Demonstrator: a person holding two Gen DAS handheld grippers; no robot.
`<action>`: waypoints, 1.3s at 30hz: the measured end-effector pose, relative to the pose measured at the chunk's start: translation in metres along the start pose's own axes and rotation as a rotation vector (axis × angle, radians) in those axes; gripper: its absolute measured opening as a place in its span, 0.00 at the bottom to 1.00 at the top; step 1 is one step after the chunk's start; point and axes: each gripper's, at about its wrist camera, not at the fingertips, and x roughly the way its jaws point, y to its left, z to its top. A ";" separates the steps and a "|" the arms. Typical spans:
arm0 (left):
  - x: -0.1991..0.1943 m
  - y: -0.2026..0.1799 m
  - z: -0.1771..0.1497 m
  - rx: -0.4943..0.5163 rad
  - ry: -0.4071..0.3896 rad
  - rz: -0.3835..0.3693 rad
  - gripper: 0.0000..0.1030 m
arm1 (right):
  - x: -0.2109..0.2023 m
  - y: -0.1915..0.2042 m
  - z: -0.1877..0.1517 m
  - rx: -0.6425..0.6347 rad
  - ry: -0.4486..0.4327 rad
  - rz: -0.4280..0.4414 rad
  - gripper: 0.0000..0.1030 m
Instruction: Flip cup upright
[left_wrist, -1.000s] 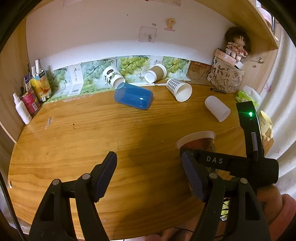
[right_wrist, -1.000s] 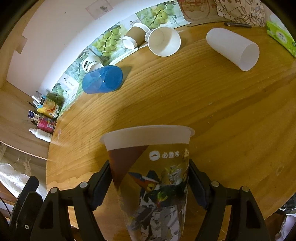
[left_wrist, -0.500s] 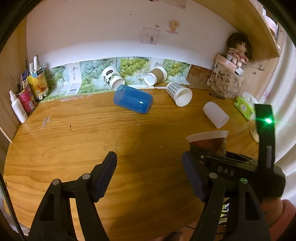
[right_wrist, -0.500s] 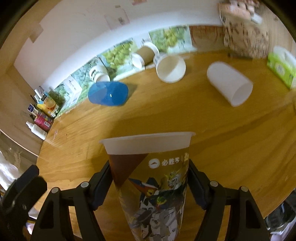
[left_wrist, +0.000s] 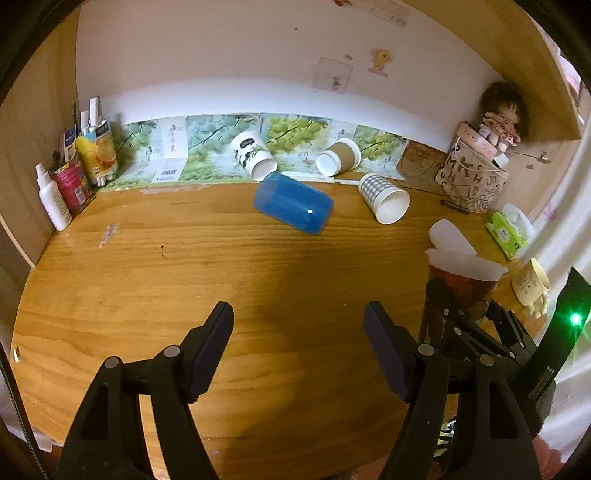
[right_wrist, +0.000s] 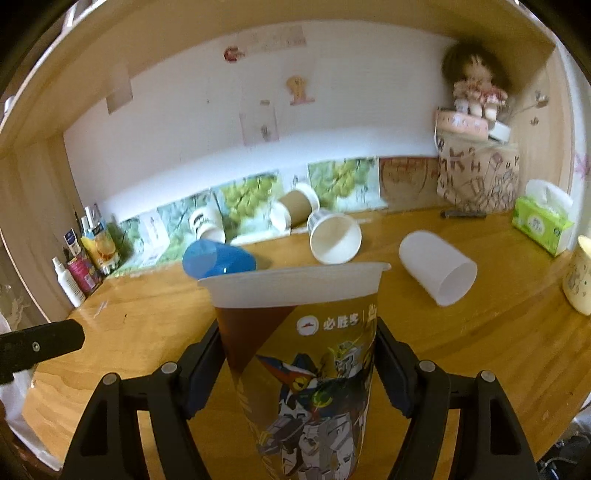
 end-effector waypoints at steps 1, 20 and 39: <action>0.000 0.001 0.000 -0.001 0.004 0.003 0.74 | 0.000 0.000 -0.001 -0.015 -0.022 -0.007 0.73; -0.008 -0.012 0.002 0.087 0.011 0.050 0.74 | -0.003 -0.004 -0.022 -0.042 -0.178 0.024 0.73; -0.009 -0.031 -0.018 0.130 0.043 0.035 0.74 | -0.021 -0.006 -0.050 -0.085 -0.197 0.049 0.73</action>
